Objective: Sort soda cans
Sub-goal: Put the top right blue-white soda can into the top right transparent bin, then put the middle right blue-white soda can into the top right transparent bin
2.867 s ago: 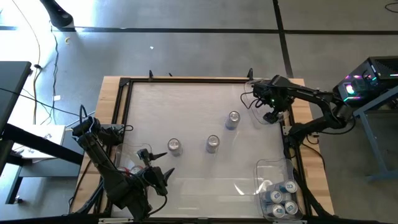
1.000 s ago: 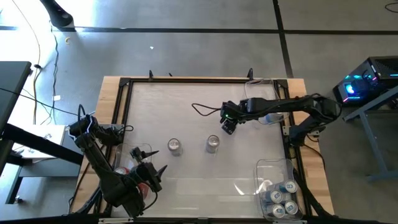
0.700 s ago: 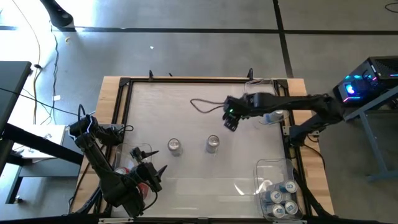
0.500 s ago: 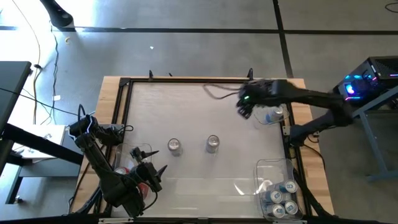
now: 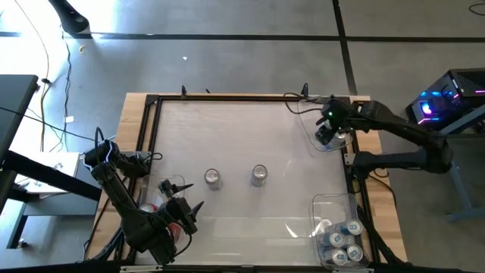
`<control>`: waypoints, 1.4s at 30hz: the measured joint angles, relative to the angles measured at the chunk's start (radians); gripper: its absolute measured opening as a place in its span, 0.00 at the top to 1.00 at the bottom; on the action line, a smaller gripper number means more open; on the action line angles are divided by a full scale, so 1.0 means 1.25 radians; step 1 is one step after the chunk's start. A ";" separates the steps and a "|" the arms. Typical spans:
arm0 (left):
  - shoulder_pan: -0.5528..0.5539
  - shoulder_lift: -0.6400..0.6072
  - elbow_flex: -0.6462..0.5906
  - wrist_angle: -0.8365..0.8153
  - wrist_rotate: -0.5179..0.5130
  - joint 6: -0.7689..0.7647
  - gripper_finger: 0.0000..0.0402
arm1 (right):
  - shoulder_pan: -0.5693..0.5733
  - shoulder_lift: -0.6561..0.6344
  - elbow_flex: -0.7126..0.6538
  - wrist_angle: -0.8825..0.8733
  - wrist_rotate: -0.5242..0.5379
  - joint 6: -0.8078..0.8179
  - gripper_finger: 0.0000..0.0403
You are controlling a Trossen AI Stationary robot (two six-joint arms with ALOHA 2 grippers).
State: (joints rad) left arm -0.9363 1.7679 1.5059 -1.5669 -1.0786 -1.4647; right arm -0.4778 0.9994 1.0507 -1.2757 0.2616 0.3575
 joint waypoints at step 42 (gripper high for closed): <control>0.034 0.000 0.000 -0.001 0.018 0.021 0.22 | 0.196 -0.005 0.018 0.322 -0.039 0.127 0.01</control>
State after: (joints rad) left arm -0.8933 1.7679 1.5059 -1.5681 -1.0561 -1.4384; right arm -0.2324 0.9927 1.0734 -0.8731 0.2135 0.5159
